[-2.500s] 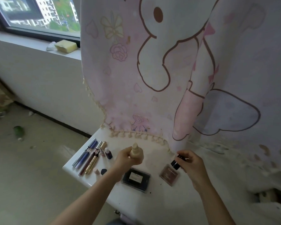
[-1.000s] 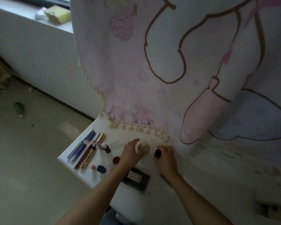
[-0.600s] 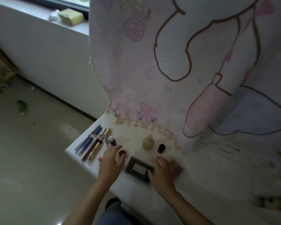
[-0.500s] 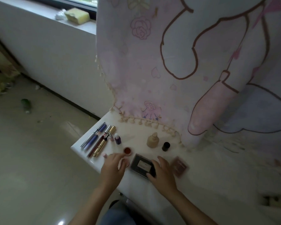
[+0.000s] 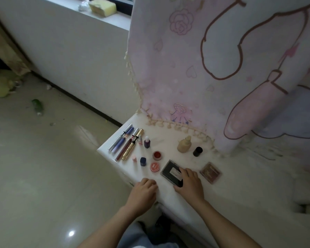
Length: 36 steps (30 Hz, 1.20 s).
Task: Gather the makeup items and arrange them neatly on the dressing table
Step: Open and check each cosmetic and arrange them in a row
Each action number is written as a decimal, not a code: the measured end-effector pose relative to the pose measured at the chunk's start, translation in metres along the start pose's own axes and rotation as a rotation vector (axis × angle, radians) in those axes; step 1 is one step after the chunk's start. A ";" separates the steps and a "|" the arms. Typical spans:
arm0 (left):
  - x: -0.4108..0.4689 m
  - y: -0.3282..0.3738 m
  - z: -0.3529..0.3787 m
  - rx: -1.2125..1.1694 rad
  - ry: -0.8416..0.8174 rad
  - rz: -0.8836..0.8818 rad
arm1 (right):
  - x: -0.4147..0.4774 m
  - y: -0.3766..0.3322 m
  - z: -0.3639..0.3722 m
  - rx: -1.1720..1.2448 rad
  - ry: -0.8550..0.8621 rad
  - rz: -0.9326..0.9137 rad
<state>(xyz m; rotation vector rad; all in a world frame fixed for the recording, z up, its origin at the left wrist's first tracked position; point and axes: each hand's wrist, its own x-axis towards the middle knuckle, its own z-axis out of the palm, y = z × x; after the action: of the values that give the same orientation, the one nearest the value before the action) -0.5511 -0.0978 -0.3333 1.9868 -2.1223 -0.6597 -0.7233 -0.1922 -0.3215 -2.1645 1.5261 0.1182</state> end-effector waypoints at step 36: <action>-0.046 0.042 -0.182 -1.089 0.352 0.244 | -0.103 -0.108 -0.165 0.682 -0.089 -0.319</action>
<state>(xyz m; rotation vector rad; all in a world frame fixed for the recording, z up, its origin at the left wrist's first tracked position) -0.5107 -0.0893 -0.1455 1.1059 -1.2806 -1.0145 -0.6979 -0.1469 -0.1050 -1.7742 0.9576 -0.3569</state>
